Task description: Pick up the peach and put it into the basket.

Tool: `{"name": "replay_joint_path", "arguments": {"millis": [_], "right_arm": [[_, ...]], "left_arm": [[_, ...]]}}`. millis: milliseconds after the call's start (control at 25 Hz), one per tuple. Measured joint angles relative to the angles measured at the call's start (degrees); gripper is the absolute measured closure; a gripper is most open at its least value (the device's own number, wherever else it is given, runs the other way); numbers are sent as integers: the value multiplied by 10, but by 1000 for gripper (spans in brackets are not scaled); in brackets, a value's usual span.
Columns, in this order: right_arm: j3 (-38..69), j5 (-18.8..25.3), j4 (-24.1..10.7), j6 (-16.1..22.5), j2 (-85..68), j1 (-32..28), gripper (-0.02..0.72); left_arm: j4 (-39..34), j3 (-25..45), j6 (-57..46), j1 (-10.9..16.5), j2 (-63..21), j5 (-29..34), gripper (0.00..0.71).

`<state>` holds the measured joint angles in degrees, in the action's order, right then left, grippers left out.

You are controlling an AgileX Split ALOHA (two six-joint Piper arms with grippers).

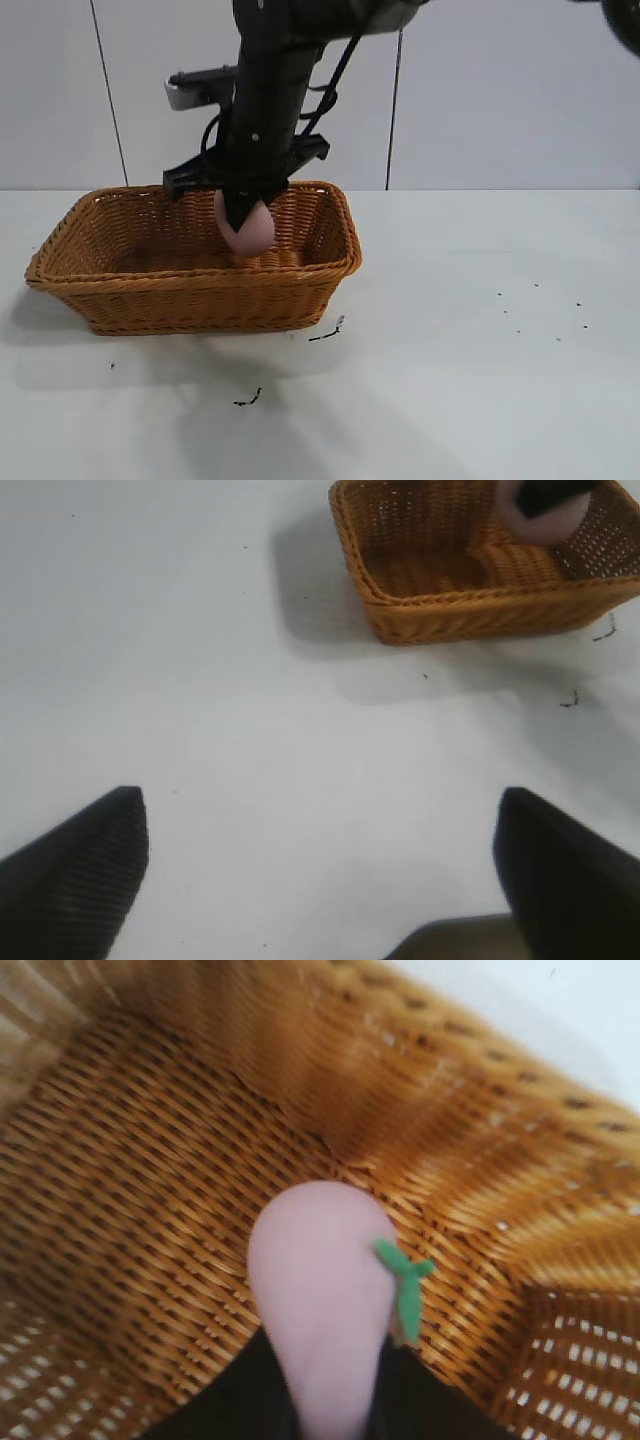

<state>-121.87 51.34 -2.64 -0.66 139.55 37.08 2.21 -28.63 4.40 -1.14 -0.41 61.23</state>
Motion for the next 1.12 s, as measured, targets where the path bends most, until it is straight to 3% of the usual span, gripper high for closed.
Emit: {"name": "replay_joint_path", "arguments": {"millis": [160, 480, 1120], "right_arm": [[0, 0, 0, 0, -31, 0, 17], [0, 10, 2, 0, -112, -34, 14], [-1, 81, -10, 0, -121, -353, 14]], "left_arm": [[0, 0, 0, 0, 0, 0, 18], [0, 0, 0, 0, 0, 0, 18], [0, 0, 0, 0, 0, 0, 18]]}}
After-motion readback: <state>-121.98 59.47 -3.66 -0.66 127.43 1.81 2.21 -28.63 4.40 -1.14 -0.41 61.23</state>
